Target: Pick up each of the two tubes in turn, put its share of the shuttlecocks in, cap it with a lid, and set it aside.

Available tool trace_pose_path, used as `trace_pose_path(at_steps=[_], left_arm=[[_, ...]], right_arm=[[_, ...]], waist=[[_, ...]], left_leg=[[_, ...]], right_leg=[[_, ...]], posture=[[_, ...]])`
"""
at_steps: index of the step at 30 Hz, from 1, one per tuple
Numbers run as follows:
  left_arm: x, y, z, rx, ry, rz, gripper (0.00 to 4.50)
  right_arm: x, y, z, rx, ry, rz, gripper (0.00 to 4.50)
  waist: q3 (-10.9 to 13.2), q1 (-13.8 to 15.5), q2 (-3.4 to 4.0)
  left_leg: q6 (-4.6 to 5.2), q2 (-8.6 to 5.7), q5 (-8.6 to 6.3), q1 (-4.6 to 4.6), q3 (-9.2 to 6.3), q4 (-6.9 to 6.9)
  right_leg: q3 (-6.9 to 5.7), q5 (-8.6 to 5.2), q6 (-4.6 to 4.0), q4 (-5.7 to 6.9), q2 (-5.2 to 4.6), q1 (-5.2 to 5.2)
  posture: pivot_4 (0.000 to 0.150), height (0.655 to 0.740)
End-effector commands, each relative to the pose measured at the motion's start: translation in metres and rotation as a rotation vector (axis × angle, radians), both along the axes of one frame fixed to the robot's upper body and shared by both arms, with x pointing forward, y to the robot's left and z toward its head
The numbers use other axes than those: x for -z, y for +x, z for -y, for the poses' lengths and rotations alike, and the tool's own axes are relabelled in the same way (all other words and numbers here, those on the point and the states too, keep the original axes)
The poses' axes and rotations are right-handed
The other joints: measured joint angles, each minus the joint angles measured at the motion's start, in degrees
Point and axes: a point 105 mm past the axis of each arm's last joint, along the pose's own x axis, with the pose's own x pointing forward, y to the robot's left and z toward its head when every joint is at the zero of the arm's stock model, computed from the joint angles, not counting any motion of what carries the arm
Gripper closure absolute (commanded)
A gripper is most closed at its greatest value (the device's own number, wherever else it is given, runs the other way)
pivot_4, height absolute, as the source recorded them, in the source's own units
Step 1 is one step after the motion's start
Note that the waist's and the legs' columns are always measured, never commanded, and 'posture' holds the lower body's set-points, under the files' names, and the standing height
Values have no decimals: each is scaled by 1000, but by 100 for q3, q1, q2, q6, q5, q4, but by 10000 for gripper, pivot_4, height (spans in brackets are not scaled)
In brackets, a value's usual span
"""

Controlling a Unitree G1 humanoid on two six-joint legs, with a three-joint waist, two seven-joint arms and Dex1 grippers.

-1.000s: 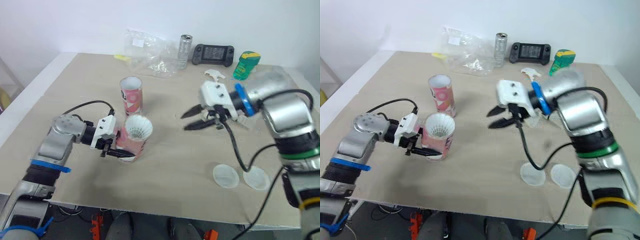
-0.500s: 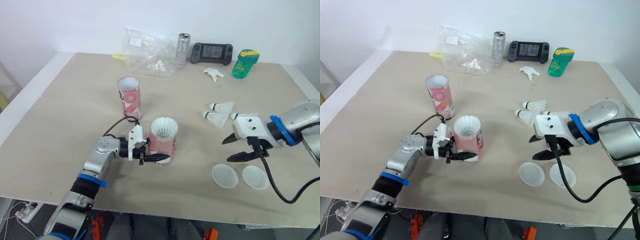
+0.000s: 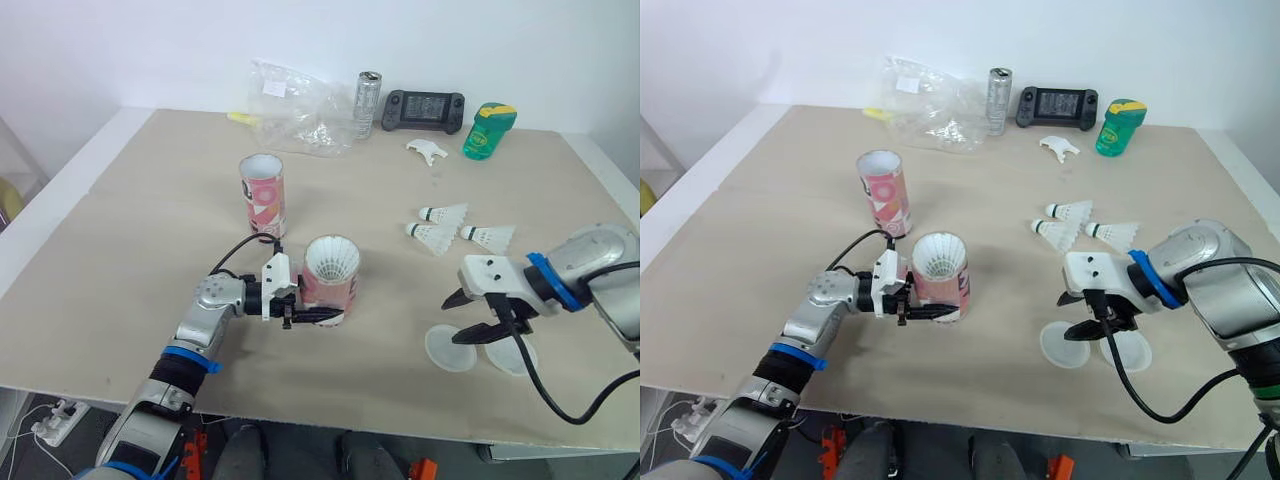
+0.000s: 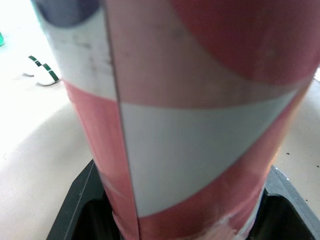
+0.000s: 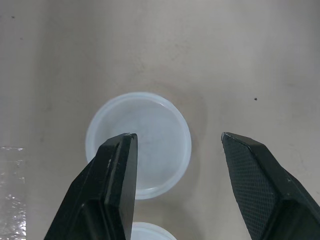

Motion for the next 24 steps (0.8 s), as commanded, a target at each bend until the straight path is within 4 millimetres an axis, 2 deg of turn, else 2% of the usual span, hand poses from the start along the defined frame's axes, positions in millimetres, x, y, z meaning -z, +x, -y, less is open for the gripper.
trace_pose_path(at_steps=[1,10,19,20,23,24], left_arm=[[8,-5,-1,32,39,-30,20785],[3,-6,3,60,41,-33,20785],[3,-9,0,87,69,-35,20785],[3,-9,0,88,70,-35,20785],[3,-10,0,98,78,-46,20785],[4,-10,0,101,81,-52,20785]], right_arm=[[-2,6,-1,7,1,36,15684],[14,2,-3,-2,-18,12,15684],[28,8,-6,11,-36,20,15684],[28,8,-6,9,-37,18,17878],[29,5,-7,-8,-37,7,28348],[28,5,-7,-11,-36,6,29995]], waist=[[0,0,0],[0,3,0],[-1,0,1],[-1,0,1],[-1,0,1],[-1,0,1]], left_leg=[[0,0,-1,0,0,-4],[-1,-7,-1,-4,-7,-9],[0,-6,-1,-3,-10,-7],[0,-6,-1,-3,-10,-7],[0,-6,-1,-3,-10,-7],[0,-6,-1,-3,-10,-7]], right_leg=[[0,-2,-3,0,0,0],[-1,0,-14,0,0,1],[-2,0,-11,1,2,2],[-2,0,-11,0,2,2],[-2,0,-12,0,2,2],[-2,0,-12,1,2,2]], posture=[[1500,7394],[1500,7394],[1500,7394],[1500,7394],[1500,7394],[1500,7394]])
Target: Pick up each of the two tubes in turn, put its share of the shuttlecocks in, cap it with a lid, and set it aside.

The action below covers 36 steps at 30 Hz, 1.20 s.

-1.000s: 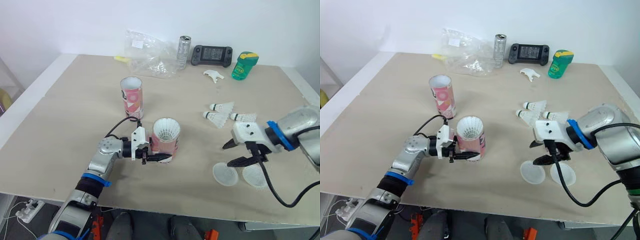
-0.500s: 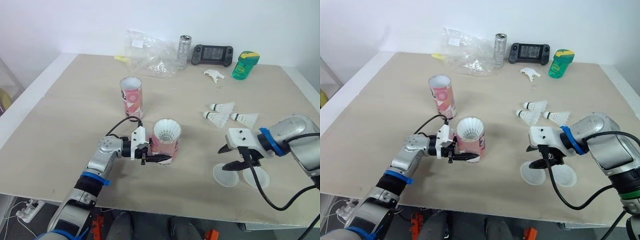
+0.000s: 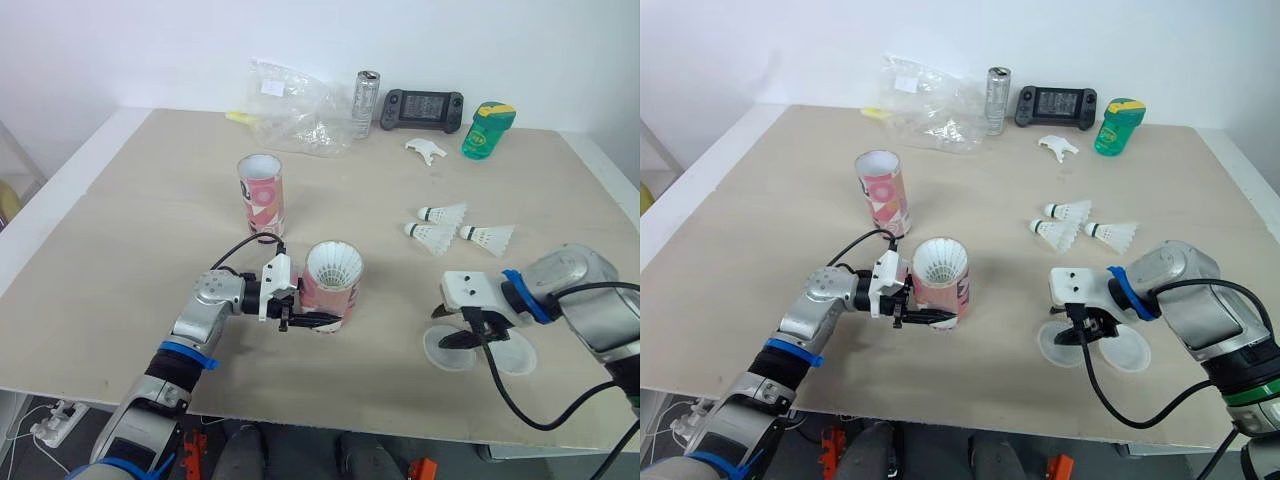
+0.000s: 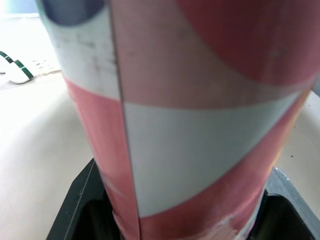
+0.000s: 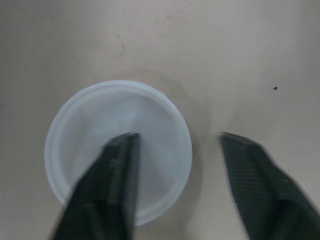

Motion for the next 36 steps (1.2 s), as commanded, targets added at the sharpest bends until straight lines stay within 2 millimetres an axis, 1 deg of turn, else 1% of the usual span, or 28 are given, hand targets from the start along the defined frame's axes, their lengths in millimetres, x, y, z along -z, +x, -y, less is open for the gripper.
trace_pose_path(at_steps=[1,4,6,9,11,14,17,18,20,22,25,27,30,33,36], left_arm=[[6,-7,2,51,43,-38,20785],[9,-8,1,58,65,-51,20785],[10,-8,0,59,72,-58,20785],[12,-7,0,59,86,-65,20785],[12,-6,-1,59,93,-65,20785],[13,-6,-2,59,99,-71,20785],[14,-6,-3,67,107,-75,20785],[14,-6,-3,67,108,-75,20785],[14,-5,-3,70,111,-77,20785],[14,-4,-4,74,116,-76,20785],[14,-4,-4,83,123,-74,20785],[14,-3,-4,85,125,-73,20785],[13,-3,-4,86,122,-72,20785],[13,-3,-4,80,117,-70,20785],[15,-4,-6,74,118,-75,20785]], right_arm=[[-4,-2,-3,-35,-5,2,34233],[-10,-4,-10,-57,15,7,43978],[-13,-3,-15,-68,29,16,44637],[-24,-2,-28,-77,85,37,44637],[-38,-2,-38,-91,141,53,44637],[-75,-3,-60,-133,291,83,44637],[-123,-2,-81,-203,415,162,44637],[-134,-3,-85,-221,440,178,44637],[-163,-3,-103,-289,479,236,44637],[-178,-1,-121,-350,480,268,44637],[-180,10,-149,-422,419,317,44637],[-179,17,-158,-434,398,330,44637],[-178,25,-166,-446,373,348,44637],[-172,32,-167,-464,313,367,44637],[-172,27,-162,-505,284,355,44637]], waist=[[0,0,0],[0,0,0],[0,0,0],[0,-5,0],[0,-4,0],[0,-23,1],[0,-25,1],[0,-29,2],[0,-32,2],[-2,-44,4],[-4,-74,4],[-4,-72,4],[-4,-65,4],[-4,-71,4],[-4,-71,4]], left_leg=[[0,0,0,0,-2,0],[0,0,0,0,-3,1],[0,0,0,0,-4,0],[0,0,0,0,-5,0],[0,0,0,0,-5,0],[0,0,0,0,-7,1],[0,0,0,0,-11,1],[0,1,0,0,-13,3],[0,2,0,0,-13,3],[0,5,0,0,-13,1],[0,10,0,0,-16,-1],[0,10,0,-2,-20,0],[0,8,0,-18,-24,6],[0,7,0,-19,-28,5],[0,8,0,-19,-34,5]], right_leg=[[-1,0,0,0,0,1],[-2,1,-1,0,1,3],[-3,0,-1,0,1,2],[-3,0,-1,0,2,2],[-3,1,-1,1,2,2],[-3,5,-7,1,2,2],[-8,7,-10,2,2,4],[-11,8,-11,2,2,5],[-14,8,-15,2,2,5],[-15,7,-18,2,3,1],[-26,4,-27,3,4,3],[-32,3,-29,5,4,3],[-37,5,-32,6,3,-2],[-41,4,-35,10,4,-5],[-47,2,-37,11,4,-2]], posture=[[1500,7394],[1500,7394],[1500,7394],[1500,7394],[1500,7394],[1500,7394],[1500,7394],[1500,7394],[1500,7394],[1500,7394],[1500,7394],[1500,7394],[1500,7394],[1500,7394],[1500,7394]])
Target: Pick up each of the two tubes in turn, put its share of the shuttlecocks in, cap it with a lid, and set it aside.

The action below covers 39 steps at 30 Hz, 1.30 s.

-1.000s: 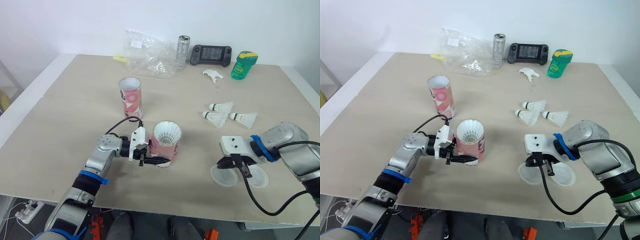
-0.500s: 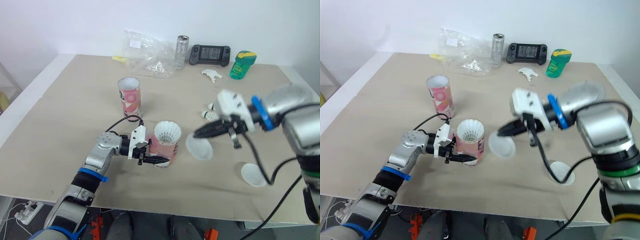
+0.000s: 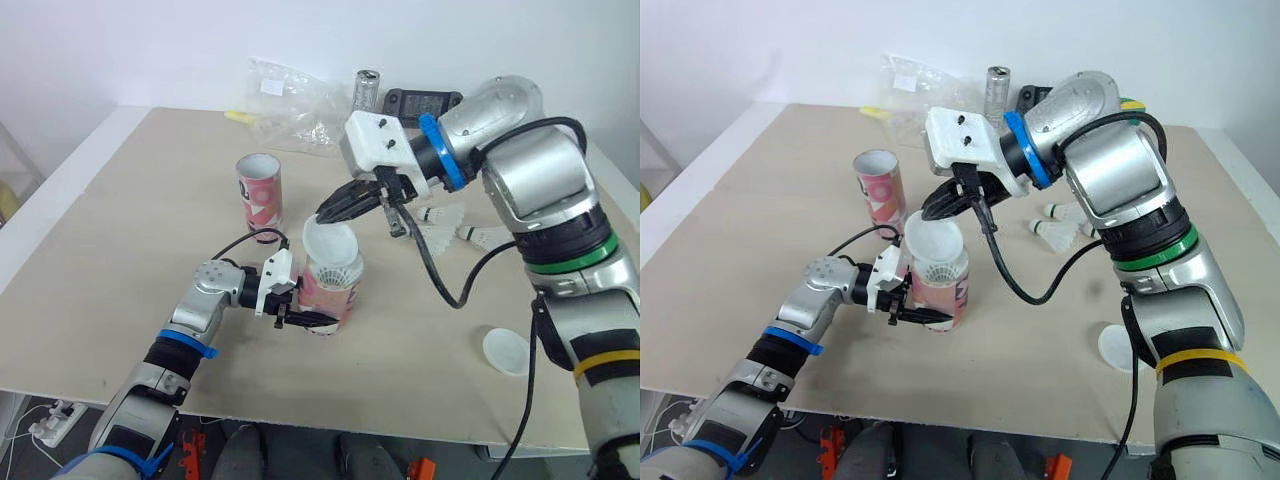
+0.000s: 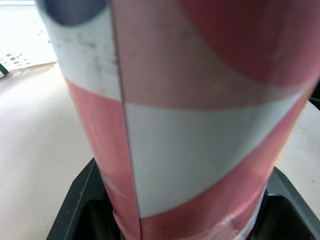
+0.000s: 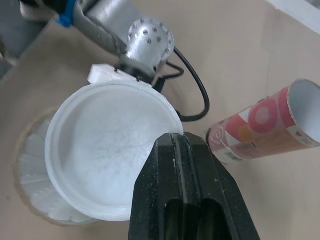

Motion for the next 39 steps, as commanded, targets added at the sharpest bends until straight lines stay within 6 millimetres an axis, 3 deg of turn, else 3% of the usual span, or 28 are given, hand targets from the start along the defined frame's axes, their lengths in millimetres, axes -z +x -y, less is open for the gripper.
trace_pose_path(at_steps=[1,10,18,26,39], left_arm=[[19,-5,-6,-9,56,-47,20785],[22,-6,-8,-17,63,-49,20785],[21,-5,-8,-12,63,-49,20785],[22,-5,-8,-16,59,-55,20785],[22,-4,-10,-30,61,-55,20785]], right_arm=[[-14,-9,4,-47,-13,51,44637],[-4,-23,0,-85,-28,30,44637],[2,-15,0,-45,-48,79,44637],[1,-20,6,-49,-66,86,44637],[25,-19,6,-62,-133,110,44637]], waist=[[0,-3,0],[0,-13,0],[0,-13,0],[-1,-14,1],[-1,-9,0]], left_leg=[[0,0,0,0,0,0],[0,4,0,2,-8,-1],[0,3,0,2,-9,-1],[0,3,0,2,-10,-1],[0,2,0,2,-13,-2]], right_leg=[[0,0,0,0,0,0],[-5,-2,-6,5,6,1],[-6,-2,-7,4,6,1],[-7,-2,-7,5,6,2],[-11,-8,-9,4,4,5]], posture=[[1500,7394],[1500,7394],[1500,7394],[1500,7394],[1500,7394]])
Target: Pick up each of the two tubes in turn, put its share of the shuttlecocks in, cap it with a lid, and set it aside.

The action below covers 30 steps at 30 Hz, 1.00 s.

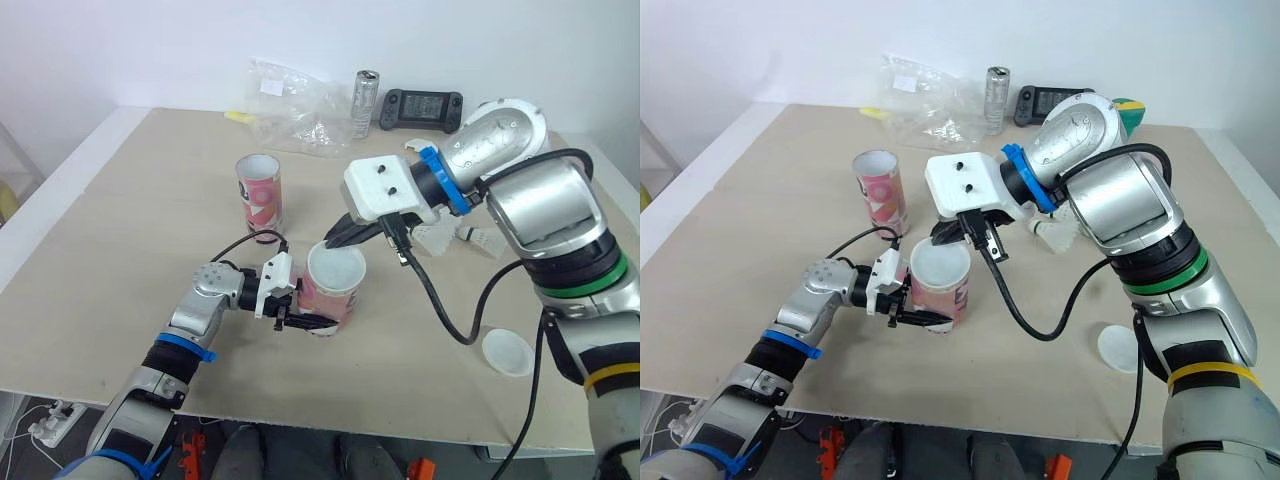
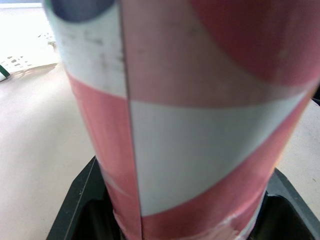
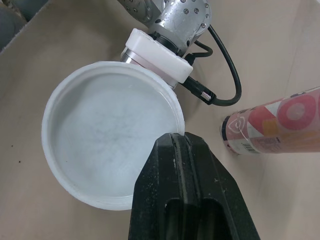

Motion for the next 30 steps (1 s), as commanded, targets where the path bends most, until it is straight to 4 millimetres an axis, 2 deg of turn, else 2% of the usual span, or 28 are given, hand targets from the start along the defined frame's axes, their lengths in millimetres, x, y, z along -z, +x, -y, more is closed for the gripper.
trace_pose_path(at_steps=[1,3,6,10,11,13,16,20,25,29,30], left_arm=[[22,-3,-8,-22,65,-75,20785],[22,-3,-8,-23,65,-75,20785],[22,-3,-8,-24,64,-75,20785],[21,-3,-8,-29,62,-76,20785],[21,-3,-8,-29,62,-77,20785],[21,-3,-9,-29,63,-77,20785],[22,-3,-9,-27,65,-79,20785],[22,-3,-9,-23,69,-79,20785],[23,-4,-9,-18,74,-78,20785],[23,-4,-10,-14,77,-77,20785],[23,-4,-10,-14,78,-76,20785]], right_arm=[[9,0,-1,-26,-37,39,44637],[13,2,-4,-31,-40,64,44637],[19,3,-3,-34,-62,66,35994],[29,5,-2,-13,-81,68,20664],[28,6,-3,-5,-69,65,20664],[16,14,-7,41,2,67,20664],[-5,14,-9,60,93,26,20664],[-33,9,3,66,177,-50,20664],[-34,5,19,60,174,-107,20664],[-37,3,17,55,211,-141,20664],[-37,2,14,47,221,-150,23020]], waist=[[0,0,0],[-3,-3,1],[-3,-6,1],[-7,-6,1],[-10,-7,0],[-11,-13,-1],[-11,-23,-1],[-8,-19,2],[-9,-16,1],[-8,-17,3],[-8,-17,2]], left_leg=[[0,0,0,0,0,0],[0,0,0,3,-1,0],[0,2,0,11,-2,0],[0,4,0,32,-1,0],[0,5,0,37,0,-1],[0,7,0,54,0,-6],[0,14,0,71,4,-14],[1,19,1,72,4,-16],[-1,14,0,68,3,-31],[0,14,0,70,0,-49],[0,14,0,70,0,-49]], right_leg=[[0,0,0,0,0,0],[-1,0,-1,0,0,2],[-2,1,1,0,2,7],[-3,0,3,0,3,23],[-3,-1,2,0,3,28],[-3,-7,-1,0,4,40],[-3,-6,-2,0,8,45],[-4,-2,-5,1,13,44],[-4,-12,-26,0,10,45],[-4,-16,-31,0,14,38],[-4,-16,-31,1,14,38]], posture=[[1500,7394],[1500,7394],[1500,7394],[1500,7394],[1500,7394],[1500,7394],[1500,7394],[1500,7394],[1500,7394],[1500,7394],[1500,7394]])
